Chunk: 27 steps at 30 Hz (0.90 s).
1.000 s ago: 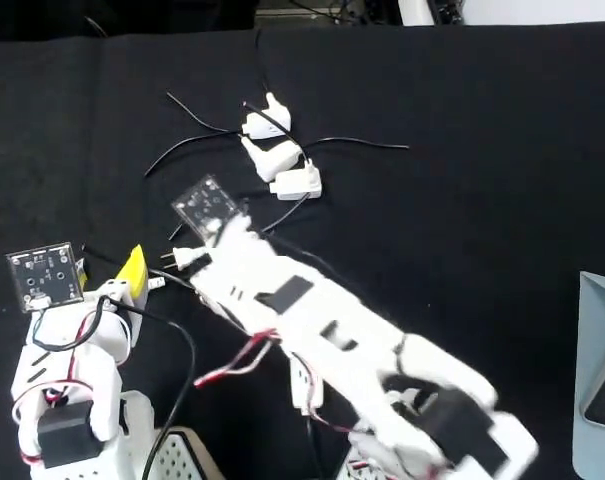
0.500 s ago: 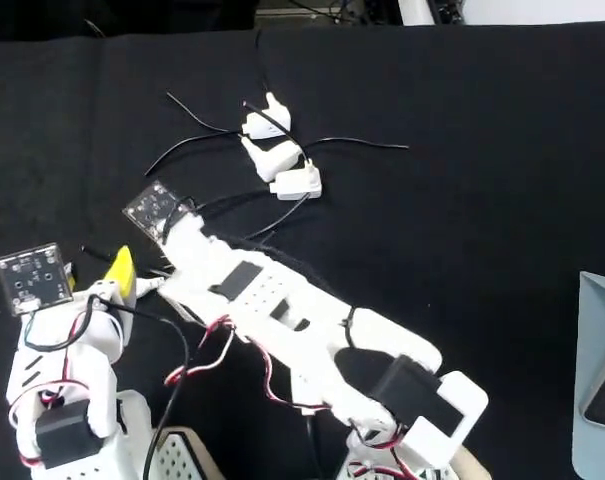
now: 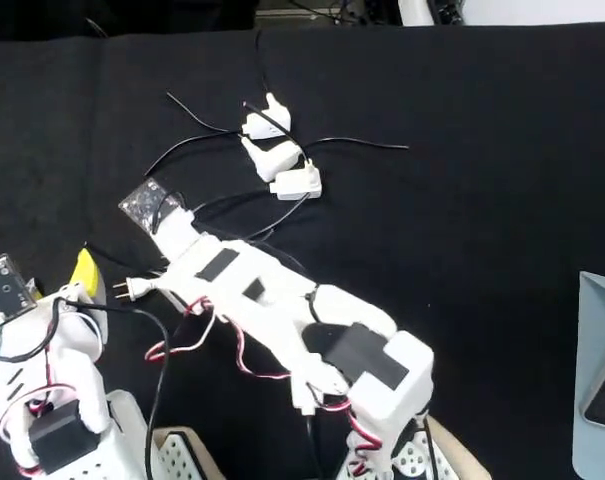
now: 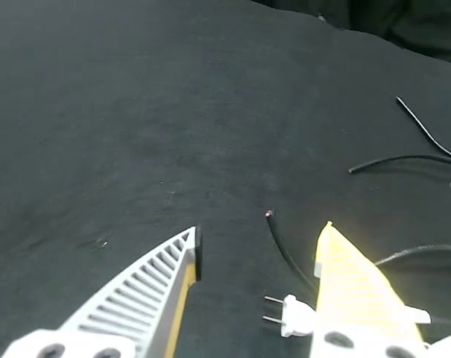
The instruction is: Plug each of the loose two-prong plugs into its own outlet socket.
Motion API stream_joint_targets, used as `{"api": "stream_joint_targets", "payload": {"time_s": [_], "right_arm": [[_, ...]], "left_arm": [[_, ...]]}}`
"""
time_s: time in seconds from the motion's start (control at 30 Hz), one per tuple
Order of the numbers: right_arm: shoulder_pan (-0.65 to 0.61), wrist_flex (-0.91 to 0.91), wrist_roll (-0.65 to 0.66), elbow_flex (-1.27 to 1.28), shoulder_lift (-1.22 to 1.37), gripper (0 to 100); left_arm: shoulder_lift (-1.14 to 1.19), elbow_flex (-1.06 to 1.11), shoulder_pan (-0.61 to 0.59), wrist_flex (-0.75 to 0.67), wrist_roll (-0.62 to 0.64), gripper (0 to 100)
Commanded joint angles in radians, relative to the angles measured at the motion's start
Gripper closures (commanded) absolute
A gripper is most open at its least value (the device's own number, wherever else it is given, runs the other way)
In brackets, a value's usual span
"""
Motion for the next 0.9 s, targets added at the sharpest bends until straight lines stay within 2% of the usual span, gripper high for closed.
{"api": "stream_joint_targets", "payload": {"time_s": [0.0,0.17,0.33,0.57,0.67,0.87], "right_arm": [[-0.041,0.081,0.091,-0.068,0.002,98.7],[-0.077,0.232,0.210,-0.067,-0.041,98.7],[-0.071,0.350,0.221,-0.031,-0.125,98.7],[-0.051,0.353,0.196,0.045,-0.349,98.5],[0.011,0.353,0.041,0.047,-0.412,96.9],[0.167,0.318,-0.431,0.044,-0.390,76.8]], "left_arm": [[0.000,-0.008,-0.033,0.000,0.014,74],[0.000,-0.008,-0.044,0.000,0.014,74],[0.000,-0.008,-0.044,0.000,0.014,74],[0.000,-0.007,-0.044,0.000,0.014,74],[0.000,-0.002,-0.044,0.000,0.014,74],[0.000,-0.001,-0.039,0.002,0.014,74]]}}
